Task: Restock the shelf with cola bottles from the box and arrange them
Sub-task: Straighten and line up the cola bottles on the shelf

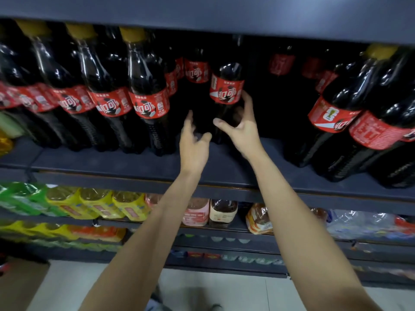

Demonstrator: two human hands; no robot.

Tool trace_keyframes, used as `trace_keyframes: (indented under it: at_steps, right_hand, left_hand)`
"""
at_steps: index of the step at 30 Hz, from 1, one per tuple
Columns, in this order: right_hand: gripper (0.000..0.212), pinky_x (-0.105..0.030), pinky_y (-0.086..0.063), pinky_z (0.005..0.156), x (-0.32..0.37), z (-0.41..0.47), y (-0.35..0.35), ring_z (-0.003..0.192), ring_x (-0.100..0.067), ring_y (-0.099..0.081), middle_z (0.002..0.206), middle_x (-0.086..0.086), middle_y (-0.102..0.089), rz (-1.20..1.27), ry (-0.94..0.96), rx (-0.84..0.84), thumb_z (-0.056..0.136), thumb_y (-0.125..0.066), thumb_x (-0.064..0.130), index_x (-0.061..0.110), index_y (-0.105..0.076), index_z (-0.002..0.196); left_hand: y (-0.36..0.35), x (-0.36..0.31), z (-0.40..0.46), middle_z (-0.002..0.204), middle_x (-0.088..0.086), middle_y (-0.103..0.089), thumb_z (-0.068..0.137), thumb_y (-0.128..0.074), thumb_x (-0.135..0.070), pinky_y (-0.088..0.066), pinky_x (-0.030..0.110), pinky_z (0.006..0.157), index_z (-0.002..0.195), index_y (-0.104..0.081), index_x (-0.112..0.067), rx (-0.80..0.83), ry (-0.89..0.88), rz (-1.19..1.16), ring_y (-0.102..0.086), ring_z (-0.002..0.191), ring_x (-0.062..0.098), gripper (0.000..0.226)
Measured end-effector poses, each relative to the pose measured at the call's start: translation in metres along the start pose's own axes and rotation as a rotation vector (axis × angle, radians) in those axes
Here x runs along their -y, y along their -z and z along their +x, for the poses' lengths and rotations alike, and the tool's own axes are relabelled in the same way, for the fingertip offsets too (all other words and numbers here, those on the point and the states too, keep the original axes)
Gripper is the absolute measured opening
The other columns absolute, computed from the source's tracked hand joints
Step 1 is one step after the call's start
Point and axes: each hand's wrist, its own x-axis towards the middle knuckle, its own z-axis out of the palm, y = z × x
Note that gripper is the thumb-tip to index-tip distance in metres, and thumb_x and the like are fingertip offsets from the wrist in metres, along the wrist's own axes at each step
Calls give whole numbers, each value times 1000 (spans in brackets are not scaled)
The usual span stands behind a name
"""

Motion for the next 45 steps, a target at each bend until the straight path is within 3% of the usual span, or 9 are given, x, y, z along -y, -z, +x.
trace_keyframes:
  at_steps: [4,10,20,25,27,30,34,40,45]
  right_hand:
    - [82,-28,-38,108,6,3,-19,127,-17,-45,138,-8,-46,-26,26,117,77,-76,8,10,-25,141]
    - [84,-40,-33,112,6,13,-44,132,-19,-37,142,-10,-38,-44,49,107,74,-78,18,13,-30,142]
    - [80,-33,-35,102,2,22,-28,125,-23,-40,132,-3,-49,-258,62,117,76,-76,38,22,-36,143]
    - [45,-43,-45,93,-19,32,15,106,-27,-56,114,-10,-60,-360,116,-338,84,-66,29,10,-56,124]
    - [51,-41,-40,100,-25,44,29,116,-32,-51,125,-16,-53,-411,44,-526,84,-66,24,6,-51,129]
    - [73,-41,-30,107,-29,65,40,131,-36,-34,141,-20,-35,-463,-129,-657,81,-71,23,11,-33,142]
    - [91,-48,-27,111,-37,86,42,136,-38,-26,148,-20,-24,-470,-175,-662,78,-74,27,15,-17,148]
    - [91,-42,-33,110,-35,104,40,134,-29,-38,148,-17,-34,-313,-165,-659,78,-74,12,13,-16,149]
    - [93,-23,-32,108,-32,84,36,130,-18,-41,142,-10,-39,-99,16,-317,73,-74,2,14,-16,144]
  left_hand:
    - [13,9,-11,148,4,-36,94,-51,-4,-33,12,95,147,-27,-17,2,-39,108,-39,131,11,60]
    - [17,14,-13,154,10,-25,92,-53,-7,-26,22,109,150,-19,-11,-35,-157,427,-28,141,20,67]
    - [-7,21,-12,154,12,-17,91,-53,-5,-29,39,114,147,-25,-8,-146,-184,397,-28,140,28,63]
    - [-9,16,-9,146,11,-32,87,-59,-6,-37,35,109,143,-31,-7,-298,-387,356,-36,134,25,63]
    - [-11,12,-2,144,13,-33,86,-64,-12,-39,26,103,146,-24,-6,-338,-416,421,-37,133,27,72]
    - [-15,5,7,144,15,-33,84,-69,-23,-50,34,87,150,-11,-7,-363,-407,646,-38,132,29,89]
    - [-16,8,17,144,17,-32,80,-73,-18,-58,44,71,149,-4,-21,-385,-438,792,-44,124,32,97]
    - [-15,16,22,142,19,-34,79,-73,-15,-58,45,72,147,-5,-25,-399,-445,828,-47,120,33,96]
    - [-15,15,23,144,18,-32,79,-72,-13,-58,46,72,145,-3,-30,-404,-447,807,-44,122,33,98]
